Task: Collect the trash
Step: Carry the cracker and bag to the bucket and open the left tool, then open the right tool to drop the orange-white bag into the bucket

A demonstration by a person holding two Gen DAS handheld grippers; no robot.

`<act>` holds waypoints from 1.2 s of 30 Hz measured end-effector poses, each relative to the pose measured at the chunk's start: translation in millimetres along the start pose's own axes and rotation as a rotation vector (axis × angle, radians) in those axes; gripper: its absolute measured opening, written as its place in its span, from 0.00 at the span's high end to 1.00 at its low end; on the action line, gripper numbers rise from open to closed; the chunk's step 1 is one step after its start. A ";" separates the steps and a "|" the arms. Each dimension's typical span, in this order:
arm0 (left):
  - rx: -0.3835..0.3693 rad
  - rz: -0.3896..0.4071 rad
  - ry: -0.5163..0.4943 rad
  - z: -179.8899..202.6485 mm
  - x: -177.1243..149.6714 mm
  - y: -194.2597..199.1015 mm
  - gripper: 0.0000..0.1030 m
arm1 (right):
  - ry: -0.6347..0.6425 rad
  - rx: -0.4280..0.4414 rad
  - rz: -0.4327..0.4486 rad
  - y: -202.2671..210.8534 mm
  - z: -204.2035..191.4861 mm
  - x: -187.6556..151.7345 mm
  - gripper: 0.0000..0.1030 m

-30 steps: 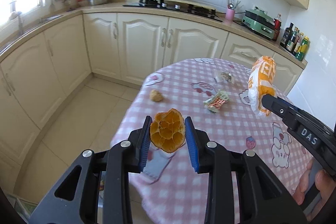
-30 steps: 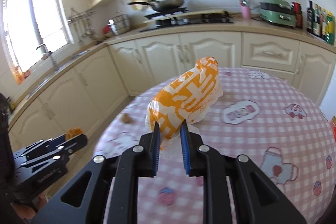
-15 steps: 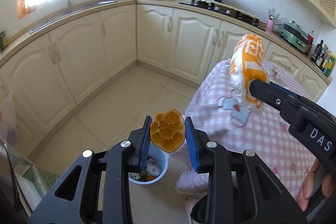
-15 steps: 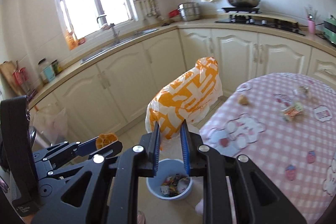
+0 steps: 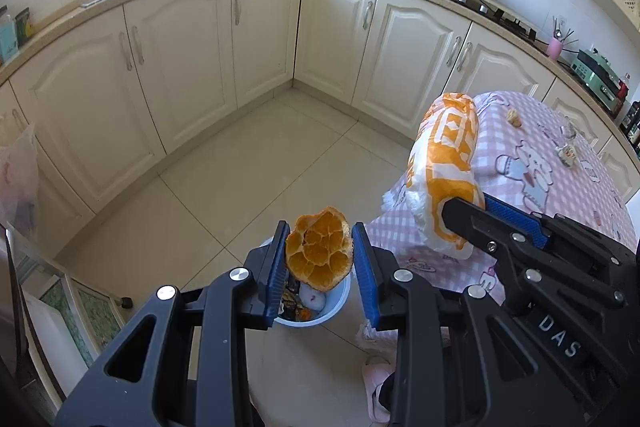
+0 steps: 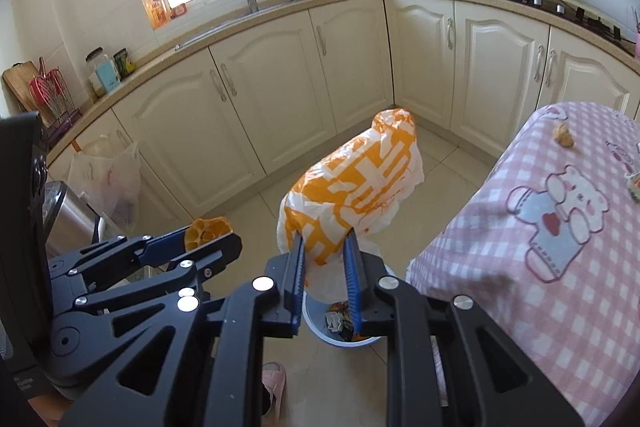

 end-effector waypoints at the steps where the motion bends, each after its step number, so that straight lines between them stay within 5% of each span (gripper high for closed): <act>1: -0.001 -0.011 0.001 -0.8 -1.3 -6.1 0.71 | -0.001 -0.002 -0.013 -7.6 1.1 -1.5 0.83; 16: -0.044 -0.144 0.025 -16.7 1.3 -93.3 0.70 | -0.073 -0.037 -0.117 -76.6 40.5 -12.3 0.83; 20: -0.035 -0.128 0.024 -19.4 8.6 -99.6 0.44 | -0.084 -0.042 -0.127 -86.8 48.4 -11.9 0.83; 36: 0.004 -0.143 0.094 -52.0 -2.7 -97.8 0.42 | -0.061 -0.024 -0.173 -110.6 30.0 -17.8 0.83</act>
Point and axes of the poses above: each gripper's, at about its wrist camera, not at the fingertips, and y roughly against the way its jaws point, z to its right, x to its top, the point moved 6 cm from there along -y, roughly the way its jaws point, and after that the axes turned 5 degrees about -y, right-handed, at the moved point
